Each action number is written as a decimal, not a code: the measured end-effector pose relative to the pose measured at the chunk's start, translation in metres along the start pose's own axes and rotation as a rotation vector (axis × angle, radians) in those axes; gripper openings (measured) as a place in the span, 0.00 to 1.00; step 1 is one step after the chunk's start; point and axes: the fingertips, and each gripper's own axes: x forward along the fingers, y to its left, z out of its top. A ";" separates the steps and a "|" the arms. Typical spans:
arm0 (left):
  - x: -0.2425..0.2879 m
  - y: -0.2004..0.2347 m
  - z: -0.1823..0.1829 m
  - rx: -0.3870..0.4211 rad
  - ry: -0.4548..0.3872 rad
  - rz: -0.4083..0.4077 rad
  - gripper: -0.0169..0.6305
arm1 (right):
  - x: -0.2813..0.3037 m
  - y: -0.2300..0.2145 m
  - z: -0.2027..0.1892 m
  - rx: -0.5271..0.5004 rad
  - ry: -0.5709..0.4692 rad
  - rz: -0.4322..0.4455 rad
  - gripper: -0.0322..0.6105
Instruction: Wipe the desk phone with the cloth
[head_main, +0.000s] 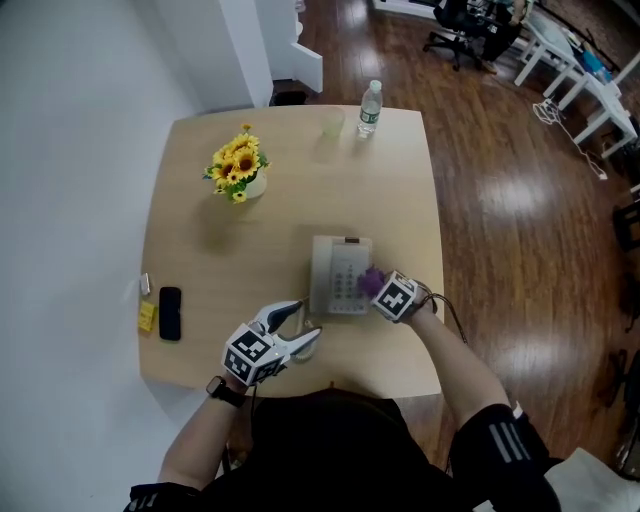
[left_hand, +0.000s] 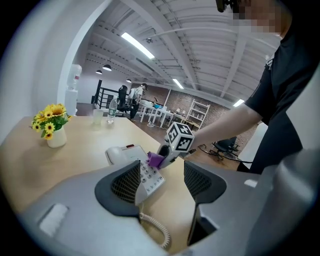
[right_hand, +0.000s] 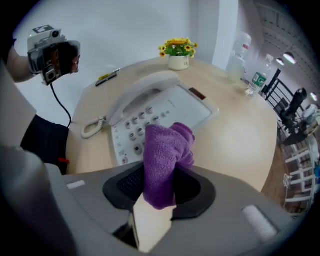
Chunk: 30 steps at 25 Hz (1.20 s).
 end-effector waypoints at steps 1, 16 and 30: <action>0.001 0.000 0.000 0.003 0.000 -0.001 0.44 | 0.002 0.009 -0.005 -0.003 0.002 0.009 0.28; -0.003 0.000 0.003 0.014 -0.012 -0.017 0.44 | -0.029 0.027 -0.002 0.003 -0.098 -0.011 0.29; -0.014 0.001 -0.010 -0.015 -0.005 0.003 0.44 | -0.025 -0.060 0.088 -0.036 -0.119 -0.142 0.29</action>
